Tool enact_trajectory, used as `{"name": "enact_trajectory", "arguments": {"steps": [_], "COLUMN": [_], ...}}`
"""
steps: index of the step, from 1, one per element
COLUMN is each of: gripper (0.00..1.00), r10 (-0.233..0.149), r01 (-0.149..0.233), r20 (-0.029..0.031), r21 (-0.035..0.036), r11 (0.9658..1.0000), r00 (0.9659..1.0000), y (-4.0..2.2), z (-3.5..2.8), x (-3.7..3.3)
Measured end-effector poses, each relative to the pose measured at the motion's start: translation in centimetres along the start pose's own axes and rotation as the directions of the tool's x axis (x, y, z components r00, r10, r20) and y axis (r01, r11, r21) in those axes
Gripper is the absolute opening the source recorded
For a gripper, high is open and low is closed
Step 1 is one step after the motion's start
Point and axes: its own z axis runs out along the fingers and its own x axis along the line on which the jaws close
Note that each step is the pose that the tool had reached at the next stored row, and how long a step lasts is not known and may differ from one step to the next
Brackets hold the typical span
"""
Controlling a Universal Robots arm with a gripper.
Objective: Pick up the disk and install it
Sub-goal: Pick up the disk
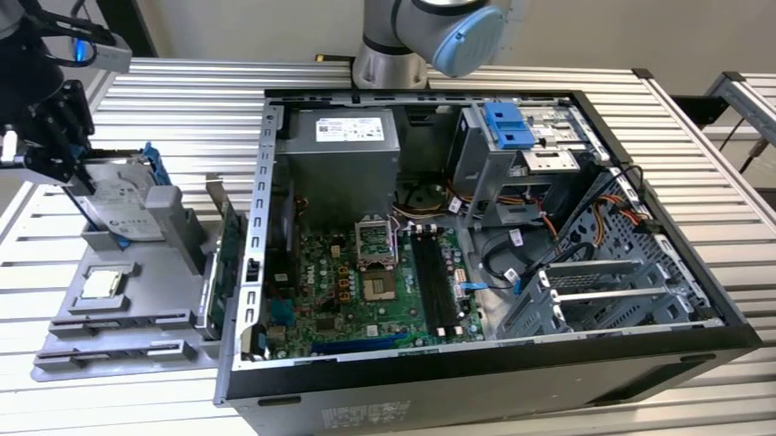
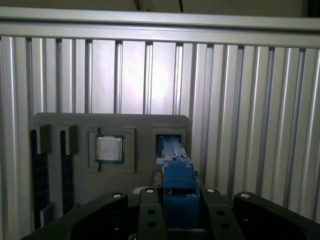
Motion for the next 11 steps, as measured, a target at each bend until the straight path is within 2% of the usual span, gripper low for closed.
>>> {"name": "enact_trajectory", "arguments": {"steps": [11], "gripper": [0.0], "r10": [0.0], "r01": [0.0], "r20": [0.0], "r21": [0.0], "r11": [1.0], "r00": [1.0], "y": [0.0], "z": [0.0], "x": [-0.08]}}
